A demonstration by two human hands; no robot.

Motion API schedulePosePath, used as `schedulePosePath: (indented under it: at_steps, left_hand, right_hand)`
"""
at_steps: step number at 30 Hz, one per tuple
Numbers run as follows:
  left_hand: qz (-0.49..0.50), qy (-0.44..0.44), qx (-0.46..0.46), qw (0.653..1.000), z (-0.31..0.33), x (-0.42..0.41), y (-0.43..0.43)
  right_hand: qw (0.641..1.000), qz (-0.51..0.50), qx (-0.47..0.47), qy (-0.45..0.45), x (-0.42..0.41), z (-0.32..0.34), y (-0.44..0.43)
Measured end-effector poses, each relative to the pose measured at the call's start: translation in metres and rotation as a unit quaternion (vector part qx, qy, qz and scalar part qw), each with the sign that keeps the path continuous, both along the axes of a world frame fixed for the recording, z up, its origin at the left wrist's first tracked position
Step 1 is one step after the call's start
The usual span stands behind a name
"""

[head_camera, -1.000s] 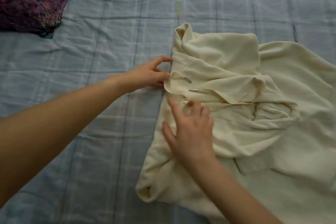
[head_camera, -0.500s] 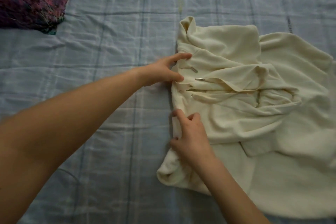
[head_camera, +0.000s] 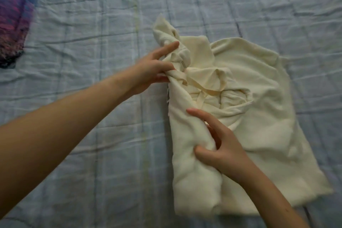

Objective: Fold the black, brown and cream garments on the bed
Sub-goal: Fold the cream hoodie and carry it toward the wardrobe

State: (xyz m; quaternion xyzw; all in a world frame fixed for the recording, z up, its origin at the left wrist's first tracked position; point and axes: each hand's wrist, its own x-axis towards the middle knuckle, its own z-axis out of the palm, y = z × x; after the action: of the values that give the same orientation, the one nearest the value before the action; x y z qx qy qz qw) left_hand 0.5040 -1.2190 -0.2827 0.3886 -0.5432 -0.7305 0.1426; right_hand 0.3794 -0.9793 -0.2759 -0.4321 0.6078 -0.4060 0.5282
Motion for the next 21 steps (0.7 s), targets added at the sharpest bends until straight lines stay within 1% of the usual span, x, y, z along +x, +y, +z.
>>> schedulePosePath:
  at_steps: [5,10,16,18,21]
  left_hand:
    - [-0.029,-0.001,-0.036,0.999,0.029,-0.073,0.026]
    - [-0.038,0.002,-0.053,0.998,0.034,-0.158,0.056]
    - [-0.079,-0.065,-0.131,0.986,0.000,-0.254,0.097]
    - [-0.107,-0.091,-0.150,0.979,-0.016,-0.277,0.108]
    - [-0.136,-0.114,-0.170,0.969,-0.039,-0.301,0.120]
  right_hand:
    - [0.999,-0.032,-0.030,0.002,-0.060,0.013,0.033]
    - [0.997,-0.072,-0.023,0.007,-0.133,0.014,0.069]
    - [0.990,-0.132,0.037,0.044,-0.207,-0.016,0.111]
    - [0.983,-0.169,0.055,0.045,-0.220,-0.030,0.121]
    - [0.970,-0.220,0.064,0.081,-0.227,-0.048,0.133]
